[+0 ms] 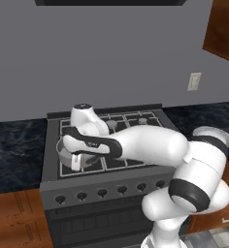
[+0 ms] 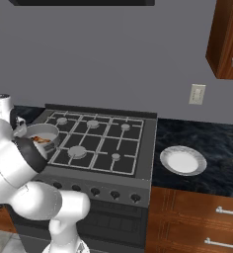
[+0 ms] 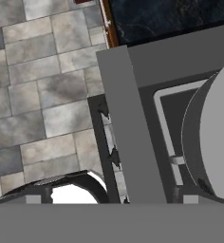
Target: Retrieve the frozen meat and place it in the pot on a burner. Then turn the burner on.
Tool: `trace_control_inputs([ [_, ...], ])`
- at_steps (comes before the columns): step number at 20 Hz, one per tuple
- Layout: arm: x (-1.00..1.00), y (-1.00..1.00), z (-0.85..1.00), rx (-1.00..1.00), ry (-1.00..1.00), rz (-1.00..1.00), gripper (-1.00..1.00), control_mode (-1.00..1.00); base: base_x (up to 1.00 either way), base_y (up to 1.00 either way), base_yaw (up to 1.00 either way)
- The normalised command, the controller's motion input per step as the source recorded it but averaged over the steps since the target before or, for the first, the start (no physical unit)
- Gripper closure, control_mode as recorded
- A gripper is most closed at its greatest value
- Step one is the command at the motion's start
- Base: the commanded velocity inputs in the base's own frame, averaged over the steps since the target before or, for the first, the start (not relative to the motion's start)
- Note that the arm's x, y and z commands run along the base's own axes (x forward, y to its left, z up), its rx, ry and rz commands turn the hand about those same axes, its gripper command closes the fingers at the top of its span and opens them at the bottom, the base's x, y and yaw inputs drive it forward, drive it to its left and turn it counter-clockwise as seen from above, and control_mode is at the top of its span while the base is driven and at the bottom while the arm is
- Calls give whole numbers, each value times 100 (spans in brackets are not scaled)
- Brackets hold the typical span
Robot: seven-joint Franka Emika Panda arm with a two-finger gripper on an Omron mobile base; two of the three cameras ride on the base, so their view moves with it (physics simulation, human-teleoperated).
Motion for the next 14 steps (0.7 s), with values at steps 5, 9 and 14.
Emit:
trace_control_inputs([
  [5, -3, 0, -1, 0, 0, -6, -100, -100, 0, 0, 0],
  [9, -3, 4, -3, 0, -2, -2, -100, -100, 0, 0, 0],
  [14, -13, 3, -5, 0, 0, -3, -100, -100, 0, 0, 0],
])
